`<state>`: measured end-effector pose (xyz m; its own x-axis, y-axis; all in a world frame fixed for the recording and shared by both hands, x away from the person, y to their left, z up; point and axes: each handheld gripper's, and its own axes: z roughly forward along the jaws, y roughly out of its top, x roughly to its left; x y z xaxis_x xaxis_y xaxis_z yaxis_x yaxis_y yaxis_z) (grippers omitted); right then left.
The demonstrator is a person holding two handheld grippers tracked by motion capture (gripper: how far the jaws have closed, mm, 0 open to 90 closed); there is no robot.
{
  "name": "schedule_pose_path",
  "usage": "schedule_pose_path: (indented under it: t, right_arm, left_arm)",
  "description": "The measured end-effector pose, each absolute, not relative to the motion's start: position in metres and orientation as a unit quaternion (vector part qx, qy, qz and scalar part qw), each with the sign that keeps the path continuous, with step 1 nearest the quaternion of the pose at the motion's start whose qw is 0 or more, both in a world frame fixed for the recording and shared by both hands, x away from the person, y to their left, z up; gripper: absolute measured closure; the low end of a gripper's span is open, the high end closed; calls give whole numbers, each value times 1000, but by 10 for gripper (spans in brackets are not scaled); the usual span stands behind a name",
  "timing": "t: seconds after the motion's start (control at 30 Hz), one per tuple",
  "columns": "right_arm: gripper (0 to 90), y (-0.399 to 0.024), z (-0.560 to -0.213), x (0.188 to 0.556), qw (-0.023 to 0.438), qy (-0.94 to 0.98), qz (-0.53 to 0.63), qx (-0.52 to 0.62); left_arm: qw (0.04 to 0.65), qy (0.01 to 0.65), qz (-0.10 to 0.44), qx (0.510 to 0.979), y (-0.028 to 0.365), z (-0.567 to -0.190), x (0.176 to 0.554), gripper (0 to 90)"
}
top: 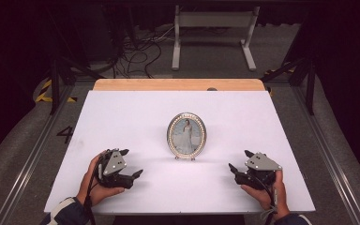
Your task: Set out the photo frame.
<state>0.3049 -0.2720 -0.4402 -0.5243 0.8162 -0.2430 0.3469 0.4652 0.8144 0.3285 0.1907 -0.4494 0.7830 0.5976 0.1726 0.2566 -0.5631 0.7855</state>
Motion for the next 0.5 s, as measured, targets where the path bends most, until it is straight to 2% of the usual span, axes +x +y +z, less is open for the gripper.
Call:
schedule_pose_path:
  t: [0.2,0.5]
  right_arm:
    - [258,-285,-444,298,327,787,361,378]
    - [243,-303,-448,292,330,778,353,402]
  left_arm:
    - [383,269,235,852,211,-453,322,128]
    - [392,316,230,833,247,-460,317,117]
